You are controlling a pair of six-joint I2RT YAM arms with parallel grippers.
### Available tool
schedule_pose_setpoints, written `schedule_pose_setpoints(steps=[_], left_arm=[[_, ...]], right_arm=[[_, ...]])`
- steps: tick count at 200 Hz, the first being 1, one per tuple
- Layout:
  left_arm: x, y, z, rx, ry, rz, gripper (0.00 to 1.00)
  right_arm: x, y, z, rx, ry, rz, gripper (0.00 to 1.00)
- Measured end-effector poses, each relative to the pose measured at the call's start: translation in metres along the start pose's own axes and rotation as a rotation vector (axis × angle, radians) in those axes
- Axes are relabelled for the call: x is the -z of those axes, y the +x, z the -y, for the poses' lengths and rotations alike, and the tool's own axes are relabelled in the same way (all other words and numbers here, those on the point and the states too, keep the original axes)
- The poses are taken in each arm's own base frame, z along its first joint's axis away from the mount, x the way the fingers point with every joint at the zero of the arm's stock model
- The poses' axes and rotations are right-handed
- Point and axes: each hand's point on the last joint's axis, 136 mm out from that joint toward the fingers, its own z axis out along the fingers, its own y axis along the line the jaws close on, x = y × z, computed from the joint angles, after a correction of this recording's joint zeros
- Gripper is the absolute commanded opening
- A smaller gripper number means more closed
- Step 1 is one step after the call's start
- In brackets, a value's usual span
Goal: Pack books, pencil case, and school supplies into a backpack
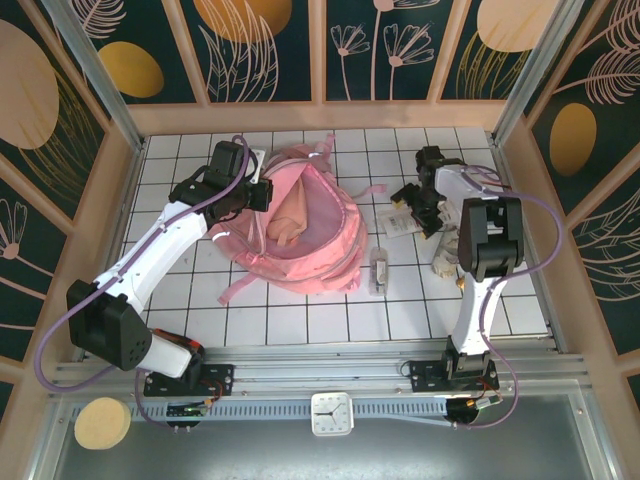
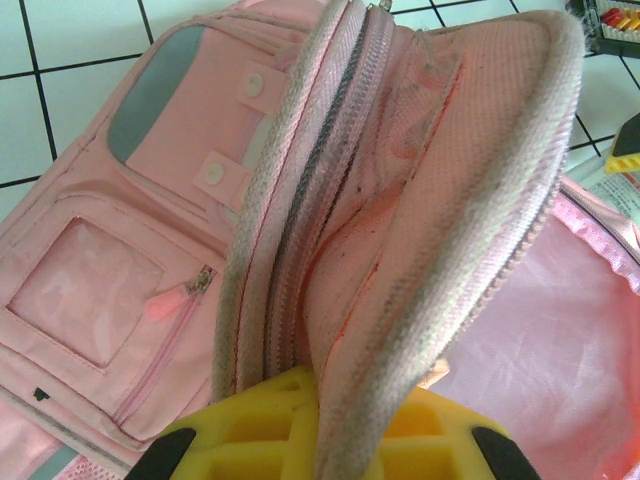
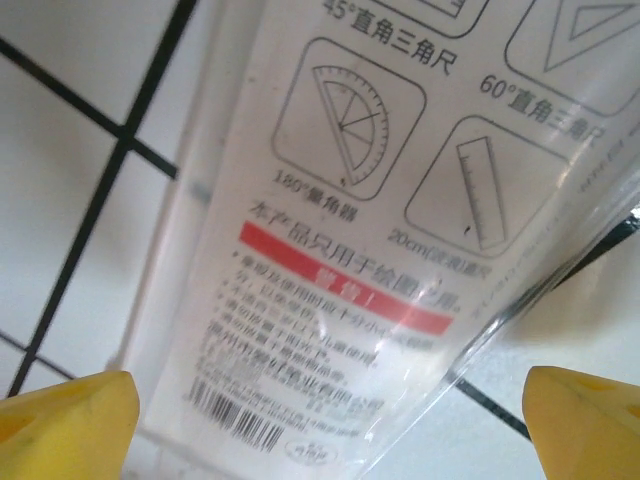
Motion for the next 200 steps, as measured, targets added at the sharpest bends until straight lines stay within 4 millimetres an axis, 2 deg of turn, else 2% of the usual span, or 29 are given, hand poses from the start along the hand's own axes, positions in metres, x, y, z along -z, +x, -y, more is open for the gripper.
schedule_pose_setpoints(steps=[37, 53, 78, 141, 168, 184, 200], left_arm=[[0.0, 0.0, 0.0, 0.0, 0.0, 0.0, 0.0], [0.0, 0.0, 0.0, 0.0, 0.0, 0.0, 0.0], [0.0, 0.001, -0.001, 0.0, -0.002, -0.001, 0.0], [0.0, 0.002, -0.002, 0.0, -0.007, -0.002, 0.0], [0.0, 0.001, -0.002, 0.0, -0.008, 0.0, 0.0], [0.001, 0.001, -0.002, 0.0, -0.008, 0.002, 0.0], [0.001, 0.001, -0.002, 0.001, -0.008, 0.002, 0.0]], right_arm=[[0.004, -0.008, -0.001, -0.014, -0.02, 0.018, 0.99], [-0.001, -0.013, 0.001, -0.033, -0.02, 0.02, 0.99], [-0.019, -0.018, 0.012, -0.077, 0.018, -0.001, 0.99], [-0.022, -0.023, 0.011, -0.134, 0.044, -0.021, 0.98], [-0.022, -0.022, 0.016, -0.135, 0.068, -0.032, 0.79], [-0.021, -0.022, 0.022, -0.131, 0.086, -0.04, 0.62], [-0.02, -0.022, 0.025, -0.124, 0.092, -0.049, 0.55]])
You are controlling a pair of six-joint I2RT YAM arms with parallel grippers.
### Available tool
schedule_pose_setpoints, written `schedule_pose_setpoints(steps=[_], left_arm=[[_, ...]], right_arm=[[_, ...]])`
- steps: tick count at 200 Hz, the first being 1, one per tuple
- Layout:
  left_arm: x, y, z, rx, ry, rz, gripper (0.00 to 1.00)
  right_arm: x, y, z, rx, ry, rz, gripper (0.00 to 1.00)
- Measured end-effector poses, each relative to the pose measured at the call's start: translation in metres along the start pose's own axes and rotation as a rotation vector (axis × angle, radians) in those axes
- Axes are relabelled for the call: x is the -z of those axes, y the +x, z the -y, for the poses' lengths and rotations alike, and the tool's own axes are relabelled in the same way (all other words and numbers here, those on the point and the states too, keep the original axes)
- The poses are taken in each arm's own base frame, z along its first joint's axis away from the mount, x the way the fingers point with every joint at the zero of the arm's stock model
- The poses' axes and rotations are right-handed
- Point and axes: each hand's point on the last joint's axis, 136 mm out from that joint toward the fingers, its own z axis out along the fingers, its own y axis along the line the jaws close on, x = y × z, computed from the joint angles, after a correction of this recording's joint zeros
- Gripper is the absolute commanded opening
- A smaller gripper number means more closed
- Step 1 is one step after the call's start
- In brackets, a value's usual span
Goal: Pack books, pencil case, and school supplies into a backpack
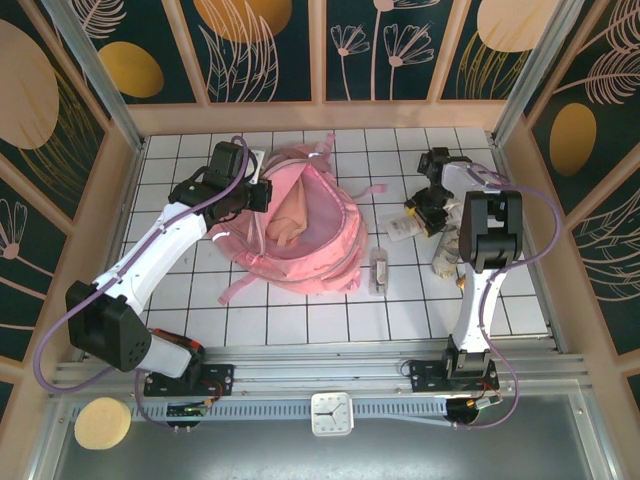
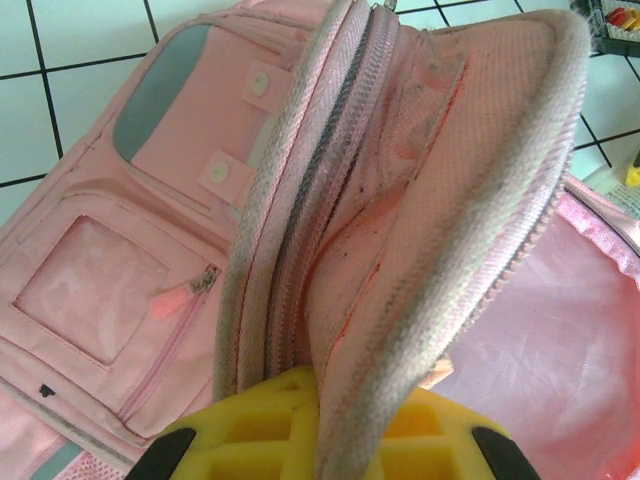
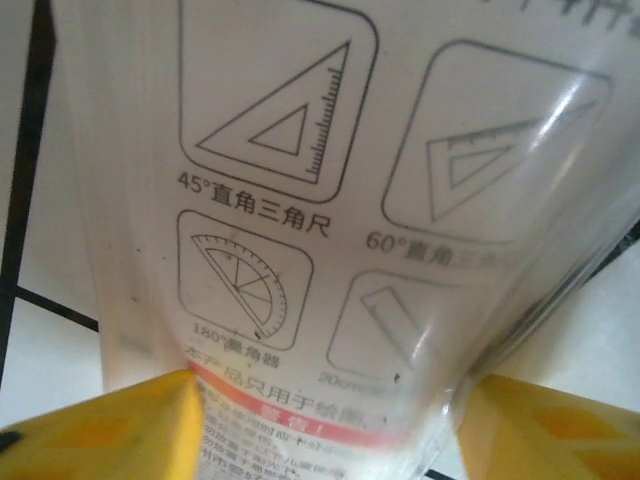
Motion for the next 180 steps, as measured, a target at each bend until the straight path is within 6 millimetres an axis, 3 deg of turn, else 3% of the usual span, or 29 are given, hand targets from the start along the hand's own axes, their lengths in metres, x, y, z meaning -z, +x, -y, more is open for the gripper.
schedule_pose_setpoints(steps=[23, 42, 96, 140, 180], left_arm=[[0.0, 0.0, 0.0, 0.004, 0.0, 0.0, 0.0], [0.0, 0.0, 0.0, 0.008, 0.001, 0.0, 0.0], [0.0, 0.001, 0.001, 0.017, 0.008, -0.002, 0.0], [0.0, 0.001, 0.002, 0.019, 0.014, -0.003, 0.0], [0.0, 0.001, 0.003, 0.019, 0.02, -0.005, 0.0]], right_arm=[[0.002, -0.001, -0.001, 0.02, -0.002, 0.002, 0.51], [0.004, -0.002, -0.002, 0.04, -0.008, 0.008, 0.35], [0.011, -0.007, -0.005, 0.095, -0.047, 0.057, 0.33], [0.02, -0.007, -0.008, 0.137, -0.093, 0.091, 0.0], [0.022, -0.008, -0.009, 0.15, -0.119, 0.11, 0.0]])
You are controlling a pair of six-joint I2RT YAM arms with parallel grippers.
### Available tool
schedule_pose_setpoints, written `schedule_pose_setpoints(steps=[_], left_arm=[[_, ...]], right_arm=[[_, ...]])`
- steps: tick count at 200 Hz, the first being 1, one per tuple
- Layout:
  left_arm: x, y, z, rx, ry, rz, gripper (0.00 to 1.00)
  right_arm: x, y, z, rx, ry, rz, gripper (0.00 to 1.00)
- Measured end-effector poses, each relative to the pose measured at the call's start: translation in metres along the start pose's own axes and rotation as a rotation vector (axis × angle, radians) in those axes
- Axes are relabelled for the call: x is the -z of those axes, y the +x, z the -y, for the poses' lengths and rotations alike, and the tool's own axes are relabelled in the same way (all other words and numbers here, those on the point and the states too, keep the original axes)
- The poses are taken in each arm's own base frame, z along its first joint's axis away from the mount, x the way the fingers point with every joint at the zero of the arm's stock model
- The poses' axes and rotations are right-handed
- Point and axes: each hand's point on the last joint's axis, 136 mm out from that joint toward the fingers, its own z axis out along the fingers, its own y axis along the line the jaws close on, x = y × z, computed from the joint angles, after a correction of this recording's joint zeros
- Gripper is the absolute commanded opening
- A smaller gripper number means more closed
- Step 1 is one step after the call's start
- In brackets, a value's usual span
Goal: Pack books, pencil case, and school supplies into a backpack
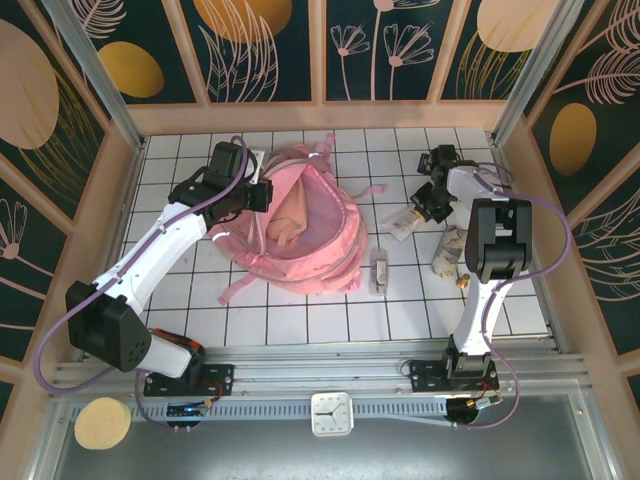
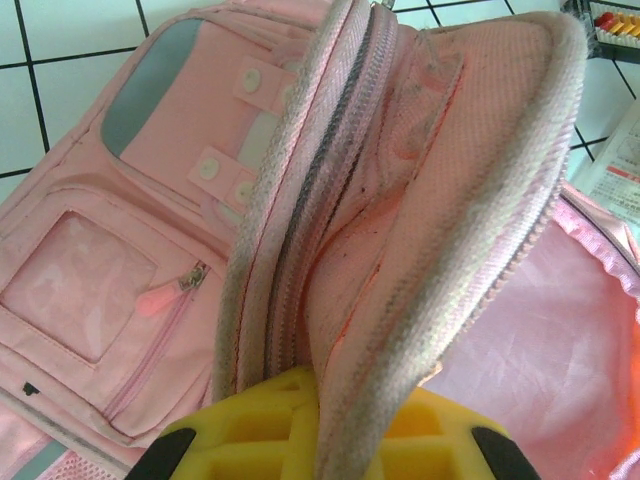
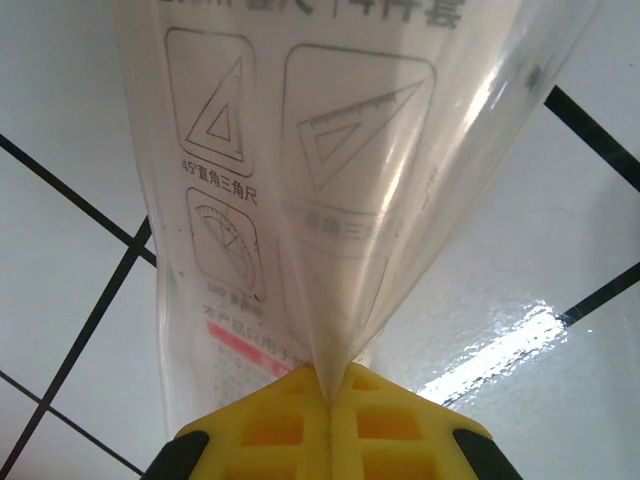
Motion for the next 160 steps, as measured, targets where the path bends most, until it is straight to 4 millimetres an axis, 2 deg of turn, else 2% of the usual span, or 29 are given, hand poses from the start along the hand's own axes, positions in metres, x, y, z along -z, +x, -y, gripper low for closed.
schedule_pose_setpoints(steps=[26, 51, 66, 91, 105, 131, 160], left_arm=[[0.0, 0.0, 0.001, 0.0, 0.004, -0.001, 0.0], [0.0, 0.001, 0.001, 0.0, 0.006, -0.002, 0.0], [0.0, 0.001, 0.002, 0.0, 0.01, -0.003, 0.0], [-0.001, 0.001, 0.002, 0.007, 0.014, -0.003, 0.0], [-0.001, 0.001, 0.003, 0.011, 0.019, -0.003, 0.0], [-0.002, 0.001, 0.006, 0.023, 0.038, -0.007, 0.0], [-0.003, 0.001, 0.009, 0.041, 0.053, -0.008, 0.0]], right_arm=[[0.0, 0.001, 0.001, 0.005, -0.004, 0.002, 0.0], [0.016, 0.001, -0.003, 0.032, -0.026, 0.02, 0.0], [0.037, 0.001, -0.009, 0.055, -0.057, 0.039, 0.0], [0.085, 0.0, -0.027, 0.1, -0.146, 0.089, 0.0], [0.11, 0.005, -0.035, 0.126, -0.196, 0.105, 0.0], [0.144, 0.036, -0.061, 0.217, -0.275, 0.092, 0.0], [0.158, 0.099, -0.1, 0.371, -0.341, 0.006, 0.0]])
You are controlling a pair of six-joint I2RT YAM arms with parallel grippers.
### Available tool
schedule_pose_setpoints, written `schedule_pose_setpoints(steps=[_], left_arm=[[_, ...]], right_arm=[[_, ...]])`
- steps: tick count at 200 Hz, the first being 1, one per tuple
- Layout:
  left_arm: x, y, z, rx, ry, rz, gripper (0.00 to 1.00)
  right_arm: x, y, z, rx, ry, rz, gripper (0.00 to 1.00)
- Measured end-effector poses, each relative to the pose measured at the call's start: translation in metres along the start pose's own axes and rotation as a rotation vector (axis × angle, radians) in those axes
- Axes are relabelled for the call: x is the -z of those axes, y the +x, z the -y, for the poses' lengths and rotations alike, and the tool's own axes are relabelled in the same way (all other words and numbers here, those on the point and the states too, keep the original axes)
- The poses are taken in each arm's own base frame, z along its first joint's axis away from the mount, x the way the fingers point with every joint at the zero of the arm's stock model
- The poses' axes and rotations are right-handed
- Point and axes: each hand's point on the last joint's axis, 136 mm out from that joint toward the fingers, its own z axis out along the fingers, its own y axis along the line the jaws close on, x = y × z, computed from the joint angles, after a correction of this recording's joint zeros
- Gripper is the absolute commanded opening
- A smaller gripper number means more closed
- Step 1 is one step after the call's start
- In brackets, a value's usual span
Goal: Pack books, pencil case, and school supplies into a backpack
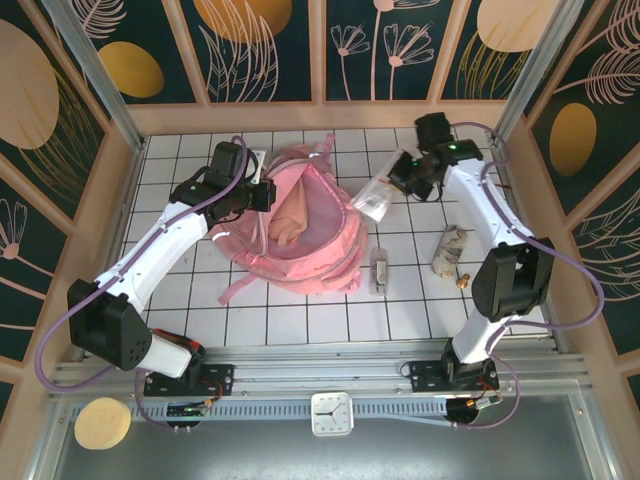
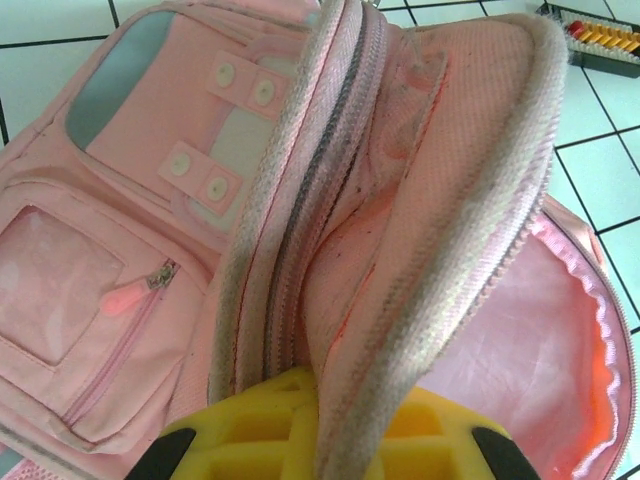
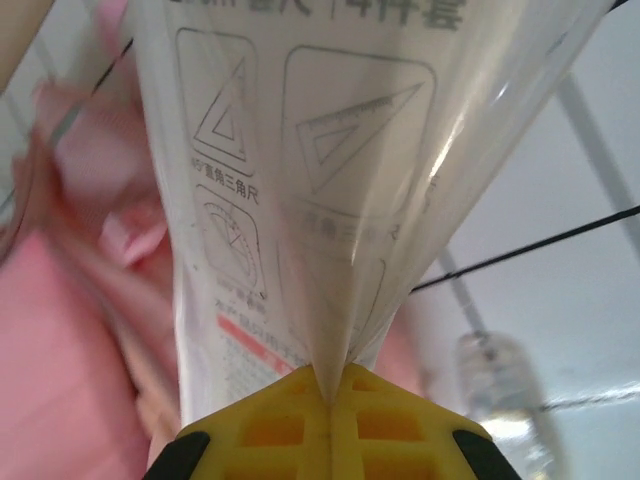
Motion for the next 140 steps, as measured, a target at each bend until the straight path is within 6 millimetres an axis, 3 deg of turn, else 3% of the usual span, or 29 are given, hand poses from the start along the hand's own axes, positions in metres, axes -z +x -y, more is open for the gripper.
schedule_pose_setpoints(steps=[23, 45, 111, 140], left_arm=[[0.0, 0.001, 0.002, 0.011, 0.01, -0.004, 0.0], [0.0, 0.001, 0.003, 0.023, 0.017, -0.005, 0.0], [0.001, -0.002, 0.01, 0.055, 0.044, -0.001, 0.0], [0.002, 0.0, 0.01, 0.076, 0.041, -0.008, 0.0]], right_arm=[[-0.006, 0.036, -0.043, 0.094, -0.061, -0.077, 0.0], [-0.019, 0.054, -0.07, 0.145, -0.089, -0.125, 0.0], [-0.109, 0.095, -0.115, 0.204, -0.089, -0.284, 0.0], [-0.128, 0.116, -0.124, 0.21, -0.1, -0.341, 0.0]])
